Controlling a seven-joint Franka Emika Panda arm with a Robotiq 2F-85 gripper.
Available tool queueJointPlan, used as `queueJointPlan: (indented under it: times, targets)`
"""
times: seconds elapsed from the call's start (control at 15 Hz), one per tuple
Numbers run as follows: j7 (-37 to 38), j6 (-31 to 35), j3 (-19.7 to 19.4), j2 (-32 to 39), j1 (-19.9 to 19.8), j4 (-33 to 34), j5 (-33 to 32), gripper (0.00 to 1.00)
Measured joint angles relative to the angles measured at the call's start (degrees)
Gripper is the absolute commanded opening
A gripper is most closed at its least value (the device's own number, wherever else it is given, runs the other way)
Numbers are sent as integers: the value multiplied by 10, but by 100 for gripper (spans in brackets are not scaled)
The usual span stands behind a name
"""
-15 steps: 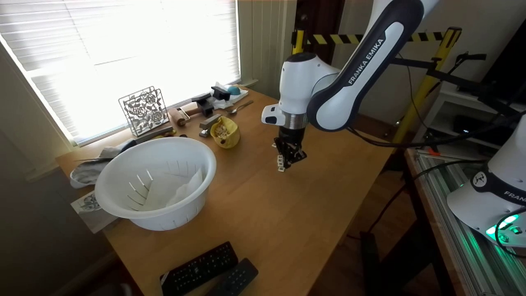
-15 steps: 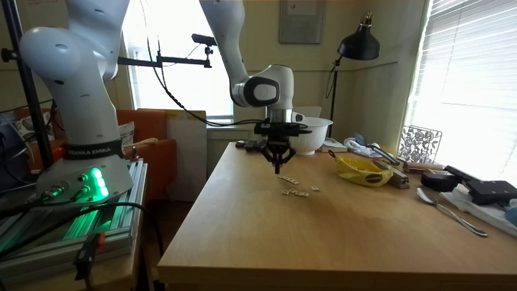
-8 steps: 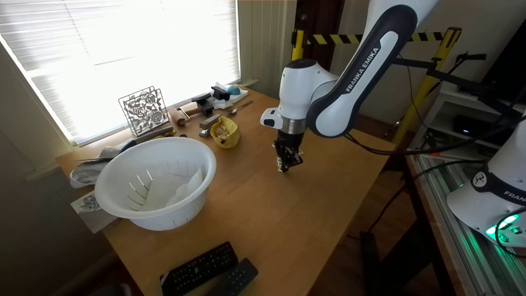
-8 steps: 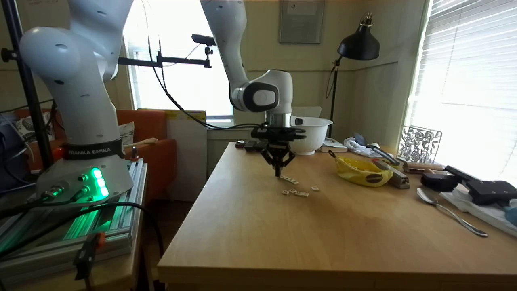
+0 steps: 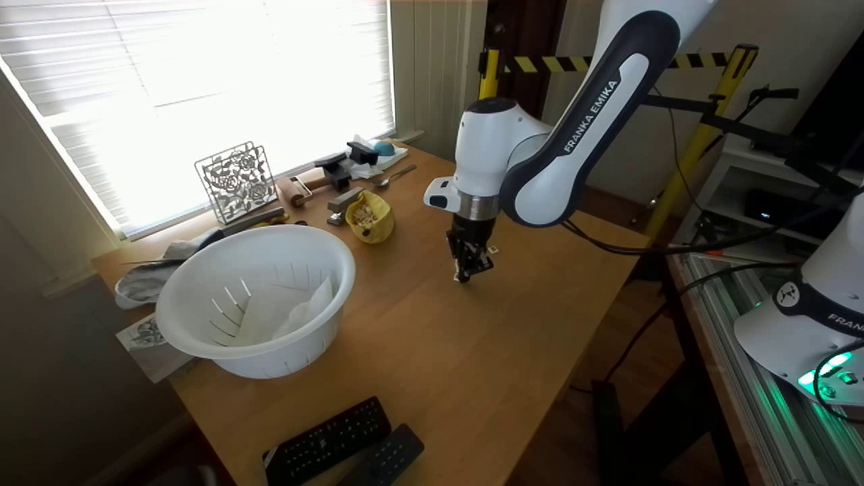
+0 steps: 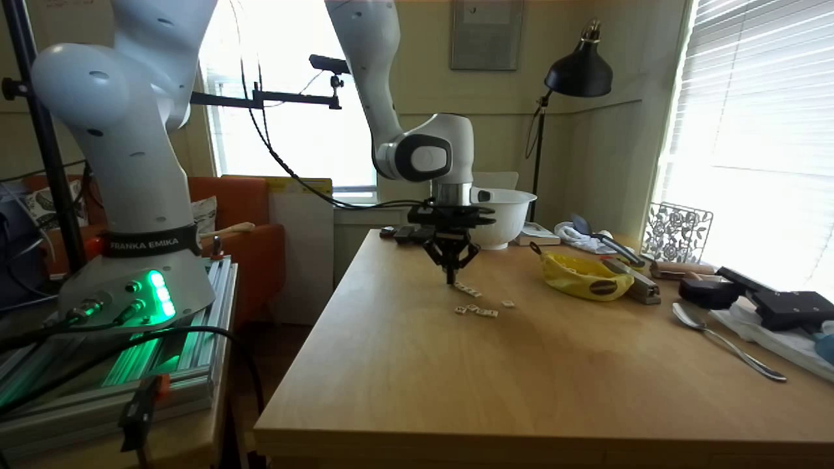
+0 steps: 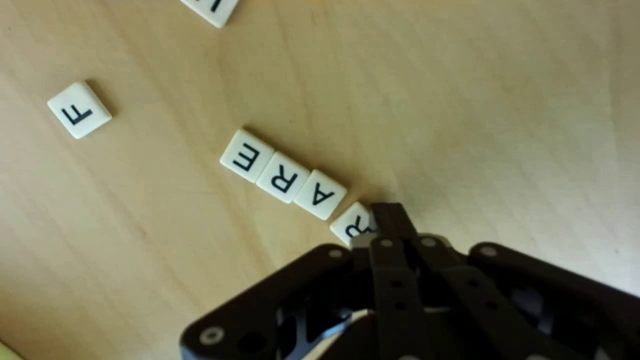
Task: Align the blocks on the table
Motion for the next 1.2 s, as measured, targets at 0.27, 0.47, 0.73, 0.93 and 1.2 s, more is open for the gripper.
queueJointPlan:
  times: [0.27, 0.47, 0.73, 0.93, 1.2]
  targets:
    - [-15, -1, 4, 0, -2, 0, -8, 0]
    - [-39, -3, 7, 0, -4, 0, -13, 0]
    - [-67, -9, 8, 0, -4, 2, -21, 0]
    - [-81, -14, 8, 0, -4, 4, -23, 0]
    - [-93, -17, 6, 0, -4, 5, -23, 0]
